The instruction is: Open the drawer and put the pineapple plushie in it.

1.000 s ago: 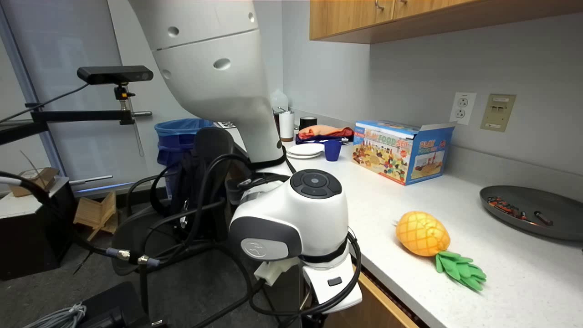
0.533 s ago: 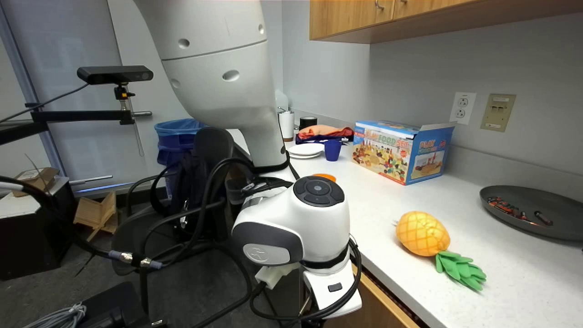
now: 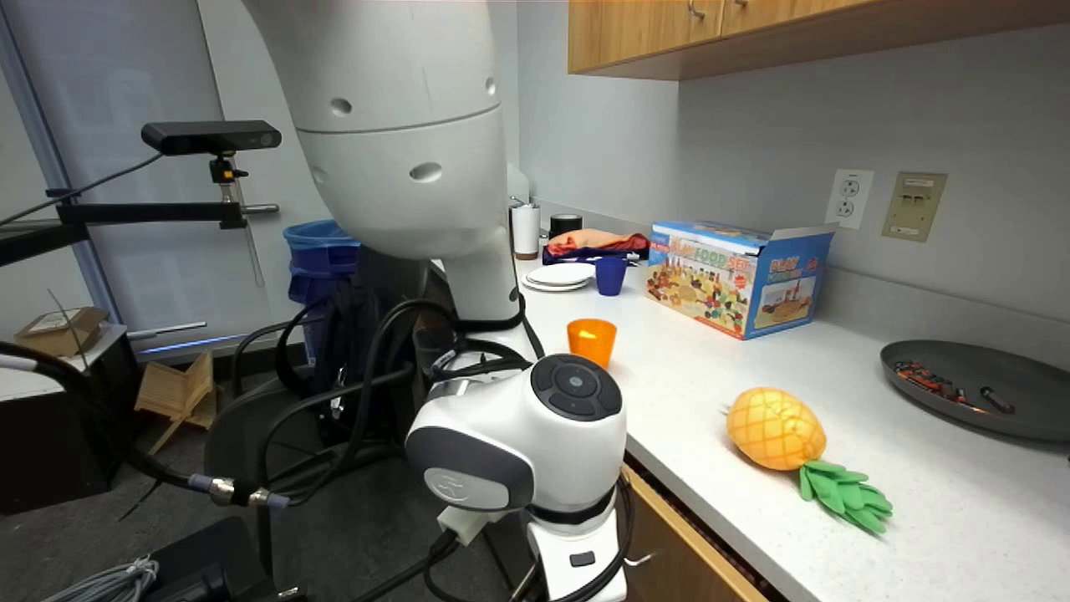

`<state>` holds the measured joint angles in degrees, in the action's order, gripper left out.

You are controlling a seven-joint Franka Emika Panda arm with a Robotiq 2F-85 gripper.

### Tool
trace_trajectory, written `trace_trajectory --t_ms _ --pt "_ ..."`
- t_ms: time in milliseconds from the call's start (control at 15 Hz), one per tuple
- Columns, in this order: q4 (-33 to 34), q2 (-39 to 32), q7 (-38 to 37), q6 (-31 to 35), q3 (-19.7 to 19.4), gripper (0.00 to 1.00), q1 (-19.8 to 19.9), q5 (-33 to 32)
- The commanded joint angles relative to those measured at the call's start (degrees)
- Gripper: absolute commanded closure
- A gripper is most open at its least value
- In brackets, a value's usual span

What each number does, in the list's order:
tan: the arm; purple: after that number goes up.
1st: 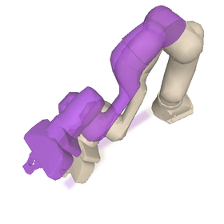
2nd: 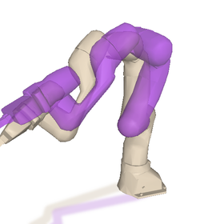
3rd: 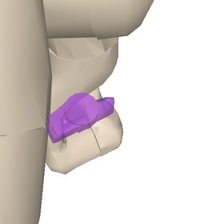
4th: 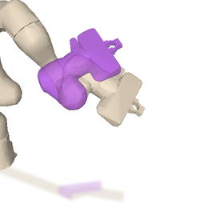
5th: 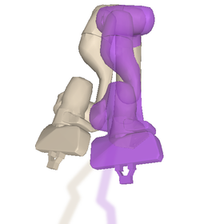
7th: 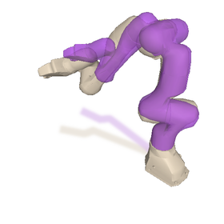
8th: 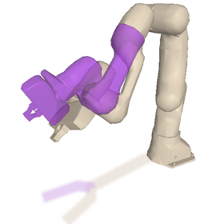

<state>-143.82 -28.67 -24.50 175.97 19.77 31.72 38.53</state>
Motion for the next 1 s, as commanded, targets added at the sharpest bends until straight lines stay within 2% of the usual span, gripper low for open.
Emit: trace_trajectory --t_ms 0,200,400,600,733,800,933 --pt "-2.4 -4.2 2.8 -1.6 4.6 0.0 5.0 1.4" --pt "-6.0 -4.6 1.2 -0.6 4.2 0.0 5.0 0.8" --pt "-11.3 0.8 -1.7 1.4 2.2 0.0 1.3 0.7" --pt "-16.2 9.5 -3.8 0.7 -0.7 0.0 -3.0 0.1" --pt "-19.0 15.2 -5.9 0.1 -5.4 0.0 -8.0 -1.6" --pt "-14.3 12.4 -4.6 0.0 -12.4 0.0 -14.3 -1.4" --pt "-14.7 14.3 -7.1 2.9 -20.5 0.0 -21.5 -4.6"
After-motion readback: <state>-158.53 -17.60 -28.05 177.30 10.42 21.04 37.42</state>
